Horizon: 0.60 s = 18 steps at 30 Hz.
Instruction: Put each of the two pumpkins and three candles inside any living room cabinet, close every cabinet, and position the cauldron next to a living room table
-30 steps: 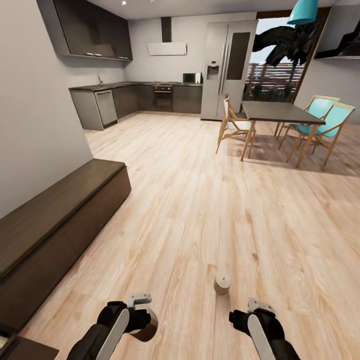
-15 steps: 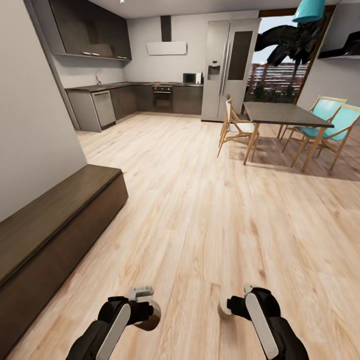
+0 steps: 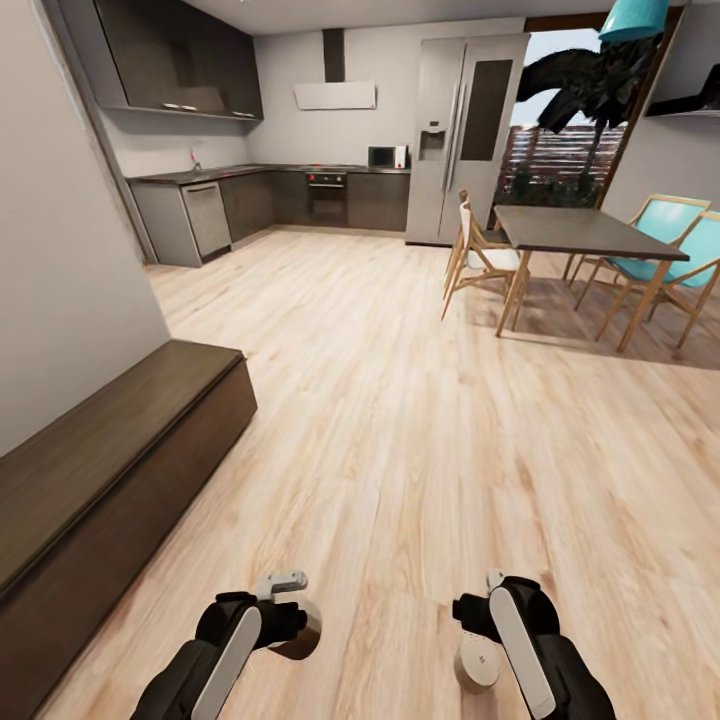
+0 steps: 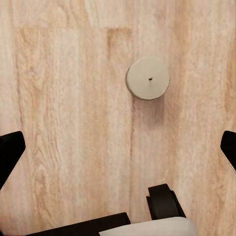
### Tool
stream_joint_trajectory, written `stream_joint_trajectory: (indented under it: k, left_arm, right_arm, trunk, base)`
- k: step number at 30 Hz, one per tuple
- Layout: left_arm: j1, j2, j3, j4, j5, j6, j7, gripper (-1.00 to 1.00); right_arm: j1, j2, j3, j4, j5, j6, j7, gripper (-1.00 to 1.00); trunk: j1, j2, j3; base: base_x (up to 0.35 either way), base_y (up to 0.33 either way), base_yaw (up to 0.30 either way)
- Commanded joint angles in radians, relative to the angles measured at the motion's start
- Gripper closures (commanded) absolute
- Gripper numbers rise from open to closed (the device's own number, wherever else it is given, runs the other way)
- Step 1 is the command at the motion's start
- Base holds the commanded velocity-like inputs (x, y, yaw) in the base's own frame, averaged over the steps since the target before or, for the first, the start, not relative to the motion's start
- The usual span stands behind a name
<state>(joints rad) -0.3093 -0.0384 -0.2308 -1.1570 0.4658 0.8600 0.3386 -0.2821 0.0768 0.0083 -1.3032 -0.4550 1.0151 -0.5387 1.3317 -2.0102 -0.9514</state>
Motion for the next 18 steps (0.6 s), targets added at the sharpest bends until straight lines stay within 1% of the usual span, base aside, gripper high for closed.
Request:
stream_joint_trajectory:
  k: [1, 5, 7, 10, 12, 14, 16, 18]
  left_arm:
    - [-0.001, 0.0, -0.001, -0.001, 0.011, 0.002, 0.01, 1.0]
    - [-0.001, 0.0, -0.001, -0.001, 0.011, 0.002, 0.011, 1.0]
    - [-0.001, 0.0, -0.001, -0.001, 0.011, 0.002, 0.011, 1.0]
    - [-0.001, -0.001, -0.001, -0.014, 0.011, 0.001, 0.011, 1.0]
    - [-0.001, -0.001, -0.002, -0.07, 0.012, 0.005, 0.011, 1.0]
    - [-0.001, -0.002, -0.002, -0.101, 0.013, 0.006, 0.011, 1.0]
    - [-0.001, -0.002, -0.002, -0.111, 0.014, 0.006, 0.011, 1.0]
    - [-0.001, -0.003, -0.003, -0.115, 0.014, 0.008, 0.011, 1.0]
  right_arm:
    - [-0.001, 0.0, 0.001, -0.001, -0.01, 0.002, -0.01, -1.0]
    - [0.0, 0.001, 0.001, -0.001, -0.011, 0.003, -0.01, -1.0]
    - [-0.001, 0.001, 0.001, -0.001, -0.011, 0.003, -0.01, -1.0]
    - [-0.001, 0.0, 0.001, -0.001, -0.01, 0.003, -0.01, -1.0]
    - [0.0, -0.001, 0.0, 0.0, -0.01, 0.003, -0.01, -1.0]
    - [-0.001, -0.004, -0.004, 0.001, -0.01, 0.002, -0.009, -1.0]
    - [-0.001, -0.007, -0.015, 0.001, -0.009, 0.002, -0.009, -1.0]
    - [0.0, -0.008, -0.03, 0.0, -0.009, 0.0, -0.01, -1.0]
  trunk:
    - [0.0, 0.0, -0.001]
    - [0.0, 0.0, -0.001]
    - [0.0, 0.0, -0.001]
    - [0.0, 0.0, -0.001]
    - [0.0, 0.0, -0.001]
    - [0.0, 0.0, -0.001]
    - [0.0, 0.0, -0.001]
    - [0.008, -0.014, -0.007]
  base:
    - [0.289, -0.103, 0.0]
    - [0.311, -0.036, 0.0]
    - [0.194, -0.007, 0.0]
    - [0.055, -0.002, 0.0]
    - [0.013, 0.0, 0.0]
    - [0.003, 0.0, 0.0]
    - [0.001, 0.0, 0.0]
    - [0.0, 0.0, 0.0]
